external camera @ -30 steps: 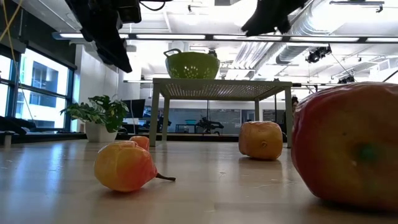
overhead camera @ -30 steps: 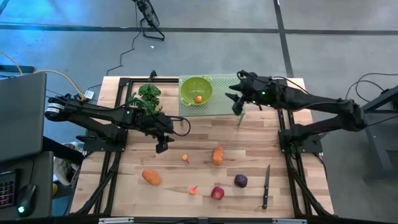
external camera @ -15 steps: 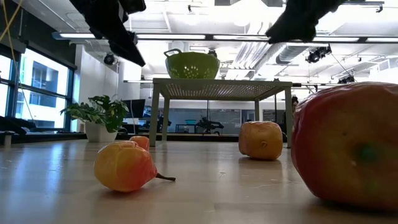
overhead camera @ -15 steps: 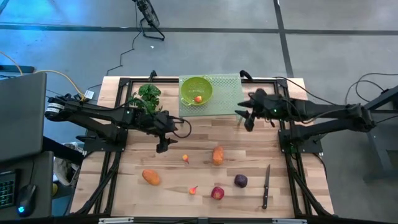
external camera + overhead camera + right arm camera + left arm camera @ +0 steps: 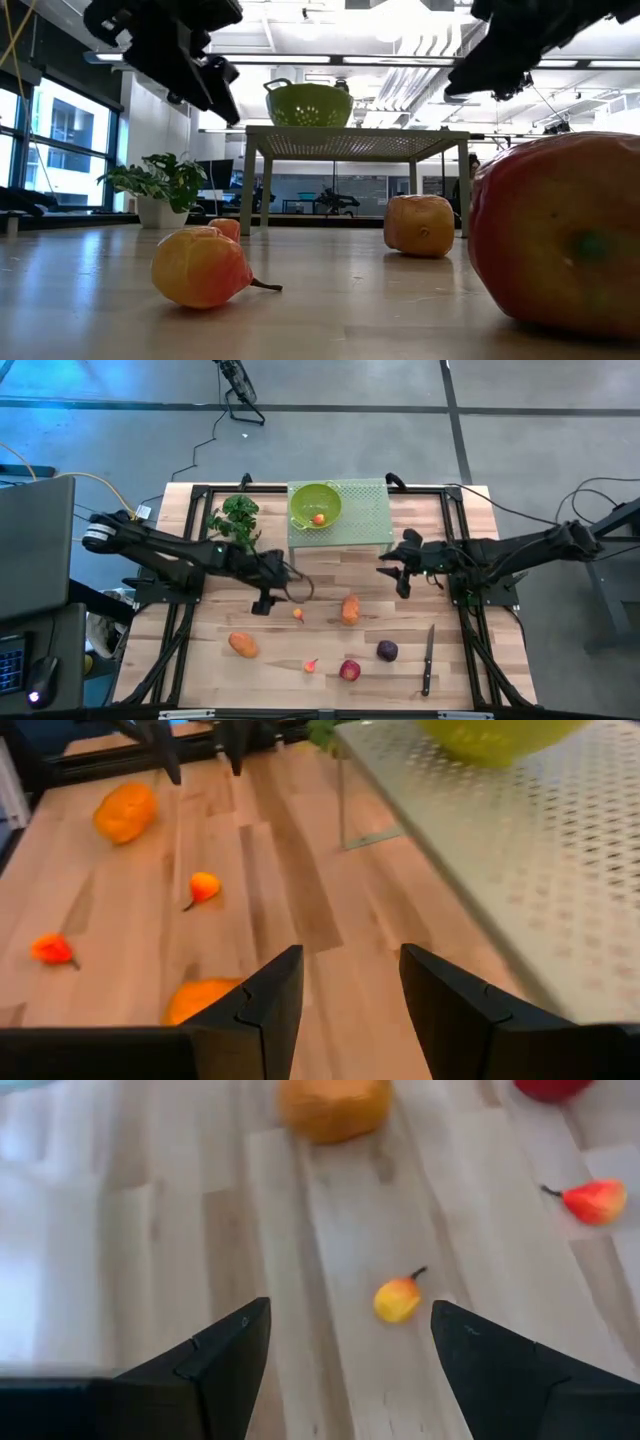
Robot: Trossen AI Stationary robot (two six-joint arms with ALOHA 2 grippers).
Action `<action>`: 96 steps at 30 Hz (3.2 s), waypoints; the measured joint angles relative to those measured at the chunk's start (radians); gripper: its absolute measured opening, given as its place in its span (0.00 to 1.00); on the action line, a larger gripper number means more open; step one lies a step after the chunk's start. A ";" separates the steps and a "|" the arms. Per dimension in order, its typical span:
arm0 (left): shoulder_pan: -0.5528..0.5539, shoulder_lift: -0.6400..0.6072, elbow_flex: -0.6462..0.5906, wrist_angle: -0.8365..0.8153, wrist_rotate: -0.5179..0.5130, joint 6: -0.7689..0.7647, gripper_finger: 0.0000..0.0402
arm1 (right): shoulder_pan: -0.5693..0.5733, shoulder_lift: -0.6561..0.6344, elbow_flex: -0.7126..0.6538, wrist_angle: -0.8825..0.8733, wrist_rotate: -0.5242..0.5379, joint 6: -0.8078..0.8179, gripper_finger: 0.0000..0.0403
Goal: Pick & Place Fruit
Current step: Put the top orange pear into the green strainer bowl on the shelf
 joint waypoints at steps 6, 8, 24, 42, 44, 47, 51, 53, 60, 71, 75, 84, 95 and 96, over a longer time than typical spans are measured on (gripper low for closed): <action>-0.059 0.089 0.000 0.062 0.000 0.045 0.67 | 0.038 -0.042 -0.081 0.048 0.001 0.044 0.40; -0.071 0.112 -0.001 0.082 0.000 0.046 0.67 | 0.048 -0.059 -0.100 0.060 0.001 0.059 0.40; -0.072 0.274 0.000 0.183 0.057 0.148 0.67 | 0.085 -0.125 -0.201 0.168 0.001 0.092 0.40; -0.072 0.422 0.001 0.261 0.056 0.159 0.67 | 0.085 -0.125 -0.201 0.175 0.000 0.096 0.40; -0.072 0.433 -0.002 0.257 0.056 0.160 0.67 | 0.085 -0.125 -0.201 0.177 0.000 0.096 0.40; -0.072 0.438 0.000 0.260 0.057 0.160 0.67 | 0.085 -0.125 -0.201 0.178 0.000 0.096 0.40; -0.072 0.438 0.000 0.261 0.057 0.160 0.64 | 0.085 -0.125 -0.201 0.178 0.000 0.096 0.40; -0.072 0.438 0.000 0.261 0.058 0.160 0.59 | 0.085 -0.125 -0.201 0.178 0.000 0.096 0.40; -0.072 0.440 0.000 0.265 0.060 0.159 0.40 | 0.085 -0.125 -0.200 0.179 0.000 0.096 0.40; -0.072 0.436 0.000 0.263 0.052 0.131 0.25 | 0.085 -0.125 -0.200 0.181 0.000 0.100 0.40; -0.072 0.418 0.000 0.256 0.052 0.119 0.26 | 0.085 -0.125 -0.200 0.181 0.000 0.100 0.40; -0.072 0.316 0.000 0.257 0.052 0.120 0.26 | 0.085 -0.125 -0.200 0.181 -0.004 0.133 0.40; -0.071 0.193 0.072 0.226 -0.093 0.141 0.26 | 0.085 -0.124 -0.200 0.181 -0.004 0.166 0.40; -0.071 0.183 0.082 0.224 -0.109 0.156 0.26 | 0.085 -0.124 -0.200 0.181 -0.004 0.167 0.40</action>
